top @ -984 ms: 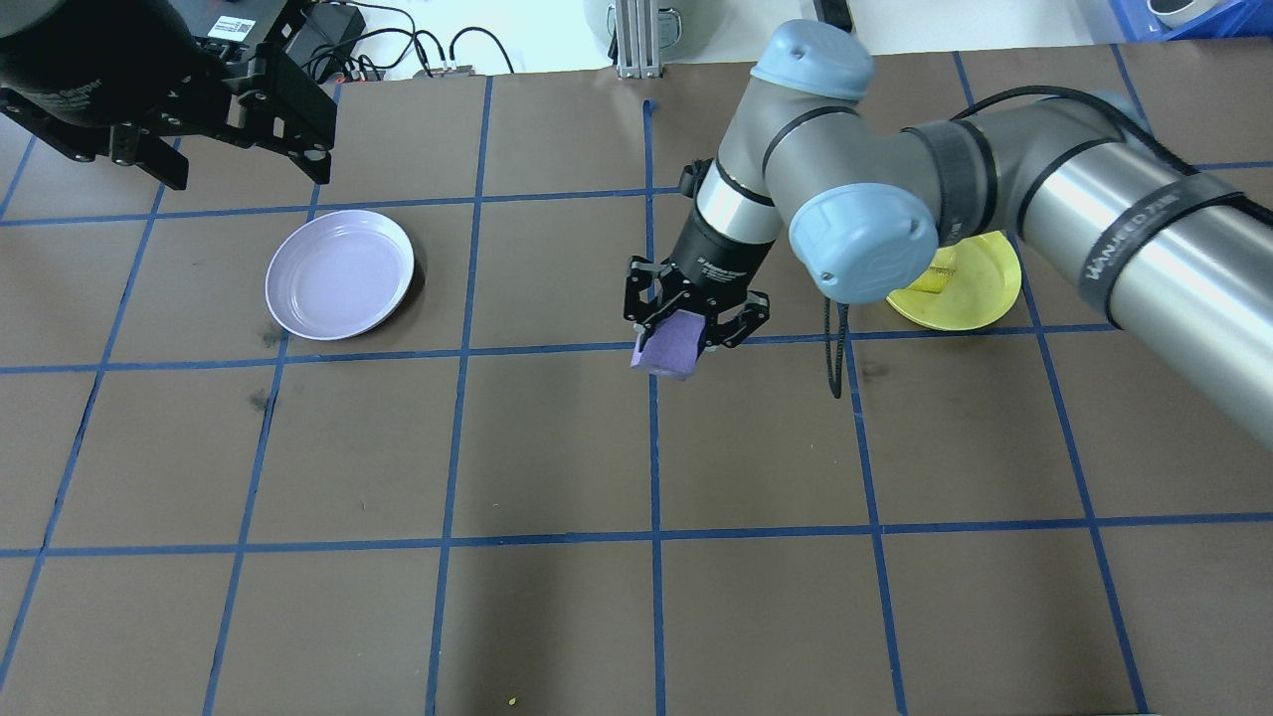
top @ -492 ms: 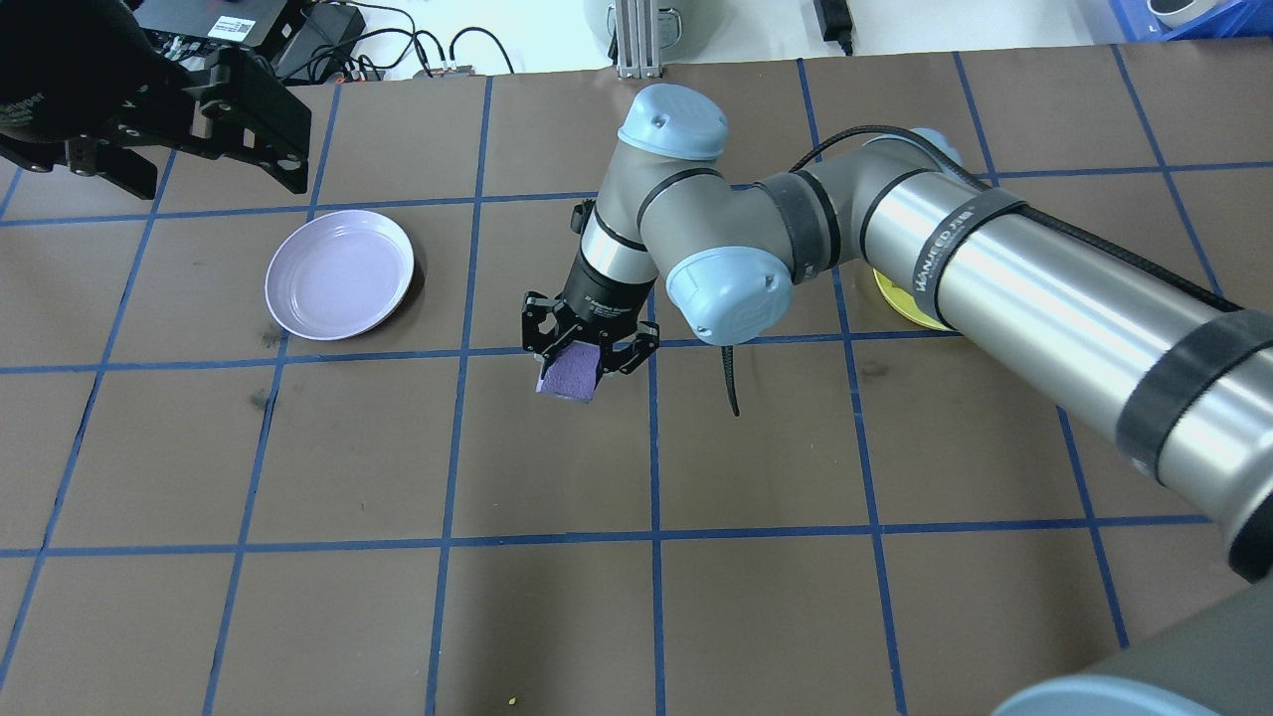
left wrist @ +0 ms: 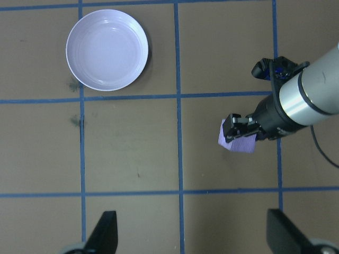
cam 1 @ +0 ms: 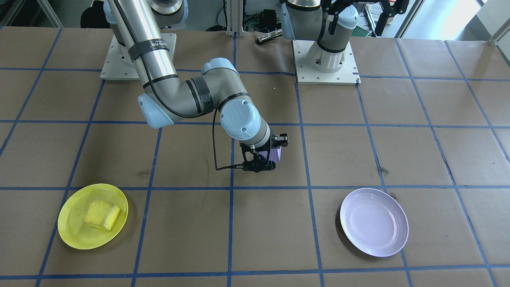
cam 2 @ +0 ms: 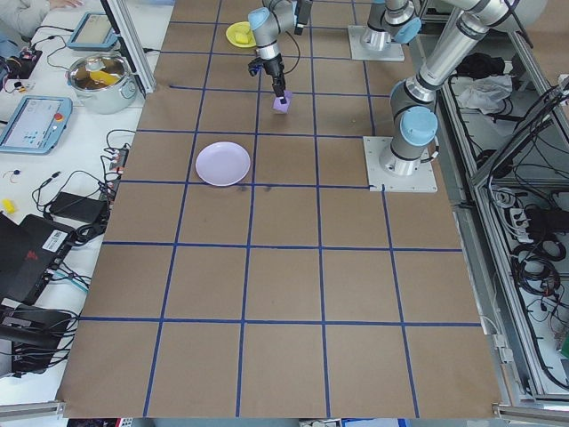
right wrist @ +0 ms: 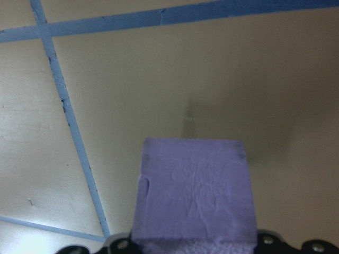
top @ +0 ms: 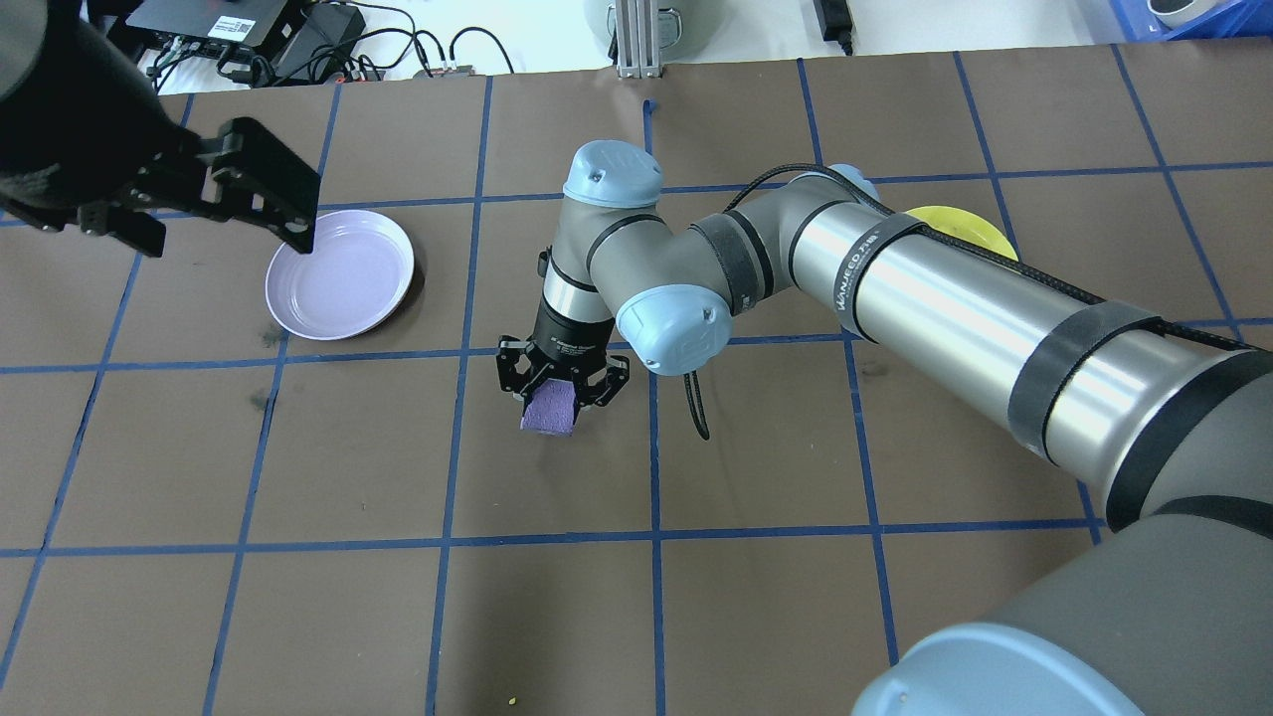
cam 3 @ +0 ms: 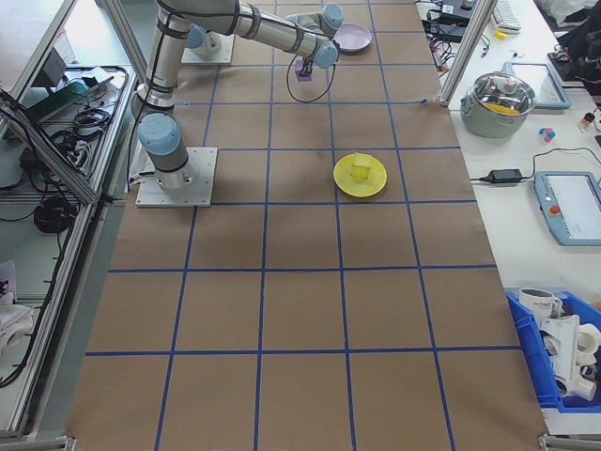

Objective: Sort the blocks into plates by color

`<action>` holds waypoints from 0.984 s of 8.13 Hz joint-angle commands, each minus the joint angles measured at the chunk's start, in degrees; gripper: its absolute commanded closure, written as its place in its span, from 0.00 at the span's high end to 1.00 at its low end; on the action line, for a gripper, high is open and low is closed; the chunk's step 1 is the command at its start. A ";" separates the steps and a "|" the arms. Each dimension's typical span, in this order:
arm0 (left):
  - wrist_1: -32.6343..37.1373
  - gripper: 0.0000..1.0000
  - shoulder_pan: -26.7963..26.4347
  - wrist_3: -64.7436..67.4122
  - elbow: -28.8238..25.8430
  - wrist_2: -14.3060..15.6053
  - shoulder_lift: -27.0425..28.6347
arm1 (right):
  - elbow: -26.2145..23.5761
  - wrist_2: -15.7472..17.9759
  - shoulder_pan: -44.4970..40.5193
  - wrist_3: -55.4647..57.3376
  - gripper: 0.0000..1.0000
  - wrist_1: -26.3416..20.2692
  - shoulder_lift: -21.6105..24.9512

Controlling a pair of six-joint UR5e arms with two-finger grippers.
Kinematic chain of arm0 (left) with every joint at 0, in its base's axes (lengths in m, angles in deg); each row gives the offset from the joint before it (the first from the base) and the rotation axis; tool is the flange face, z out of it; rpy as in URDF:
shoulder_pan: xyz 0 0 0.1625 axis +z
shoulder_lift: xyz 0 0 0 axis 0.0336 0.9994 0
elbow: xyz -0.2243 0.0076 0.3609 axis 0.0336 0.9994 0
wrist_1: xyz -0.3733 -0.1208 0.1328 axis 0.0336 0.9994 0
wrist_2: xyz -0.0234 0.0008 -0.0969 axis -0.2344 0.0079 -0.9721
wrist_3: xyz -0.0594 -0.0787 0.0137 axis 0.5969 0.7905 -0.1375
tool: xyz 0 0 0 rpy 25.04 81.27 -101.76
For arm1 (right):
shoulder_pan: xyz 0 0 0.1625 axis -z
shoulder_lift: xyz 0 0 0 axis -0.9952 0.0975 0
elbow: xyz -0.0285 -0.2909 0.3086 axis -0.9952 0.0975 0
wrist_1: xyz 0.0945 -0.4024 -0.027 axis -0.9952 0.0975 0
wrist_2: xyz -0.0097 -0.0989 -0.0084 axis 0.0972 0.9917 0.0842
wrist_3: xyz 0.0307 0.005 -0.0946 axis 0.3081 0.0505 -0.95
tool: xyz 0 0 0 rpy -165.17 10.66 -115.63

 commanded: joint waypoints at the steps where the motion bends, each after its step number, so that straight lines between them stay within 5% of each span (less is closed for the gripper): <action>1: 6.84 1.00 0.87 0.79 3.80 -0.47 -9.17 | 0.25 2.96 -0.15 -0.99 1.00 1.12 0.11; 5: 6.67 1.00 1.41 0.44 4.77 0.67 -8.75 | 0.51 2.69 2.82 -1.26 1.00 1.04 5.98; 8: 7.98 1.00 1.41 0.44 5.47 1.45 -7.61 | 0.60 4.96 11.07 -16.32 1.00 -3.95 11.34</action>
